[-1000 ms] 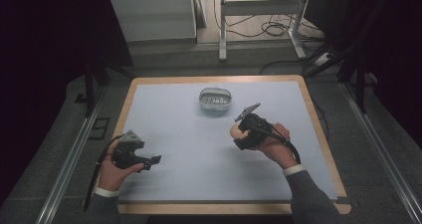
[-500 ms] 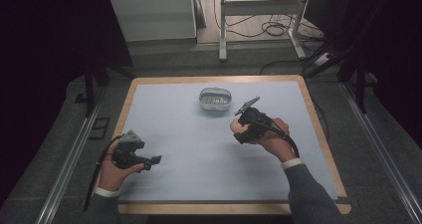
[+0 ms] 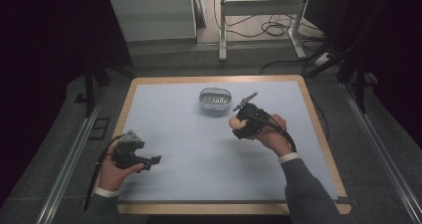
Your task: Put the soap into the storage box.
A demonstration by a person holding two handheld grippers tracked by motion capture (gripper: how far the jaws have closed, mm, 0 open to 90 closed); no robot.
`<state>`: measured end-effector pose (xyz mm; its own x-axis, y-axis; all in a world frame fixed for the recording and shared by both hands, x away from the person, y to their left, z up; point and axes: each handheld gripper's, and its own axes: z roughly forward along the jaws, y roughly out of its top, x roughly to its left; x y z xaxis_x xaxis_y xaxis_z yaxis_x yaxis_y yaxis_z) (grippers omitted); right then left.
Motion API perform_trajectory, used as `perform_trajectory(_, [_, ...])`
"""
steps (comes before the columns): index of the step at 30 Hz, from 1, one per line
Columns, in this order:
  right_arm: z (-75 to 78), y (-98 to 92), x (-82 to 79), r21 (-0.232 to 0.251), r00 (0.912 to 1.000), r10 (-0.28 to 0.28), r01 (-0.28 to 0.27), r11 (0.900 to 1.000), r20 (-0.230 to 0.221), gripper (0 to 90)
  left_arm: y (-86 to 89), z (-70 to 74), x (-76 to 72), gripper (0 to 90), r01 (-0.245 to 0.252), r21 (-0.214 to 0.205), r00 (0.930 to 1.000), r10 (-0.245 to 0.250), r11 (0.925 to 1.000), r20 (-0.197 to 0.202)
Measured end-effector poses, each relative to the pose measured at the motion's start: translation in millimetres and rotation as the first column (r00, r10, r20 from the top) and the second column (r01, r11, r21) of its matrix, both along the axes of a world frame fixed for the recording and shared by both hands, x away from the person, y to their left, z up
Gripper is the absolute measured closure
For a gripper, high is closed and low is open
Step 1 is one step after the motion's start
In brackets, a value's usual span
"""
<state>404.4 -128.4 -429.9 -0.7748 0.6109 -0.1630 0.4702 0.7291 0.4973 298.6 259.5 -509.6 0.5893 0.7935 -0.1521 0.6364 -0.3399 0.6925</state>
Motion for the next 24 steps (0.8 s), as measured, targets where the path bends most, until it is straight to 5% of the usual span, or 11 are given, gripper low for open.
perform_trajectory(24, [6.5, 8.2, 19.0, 0.023, 1.0, -0.008, 0.008, 0.9997, 0.003, 32.7, 0.9, 0.2, -0.2, 7.5, -0.003, -0.005, 1.0, 0.003, 1.0, 0.004])
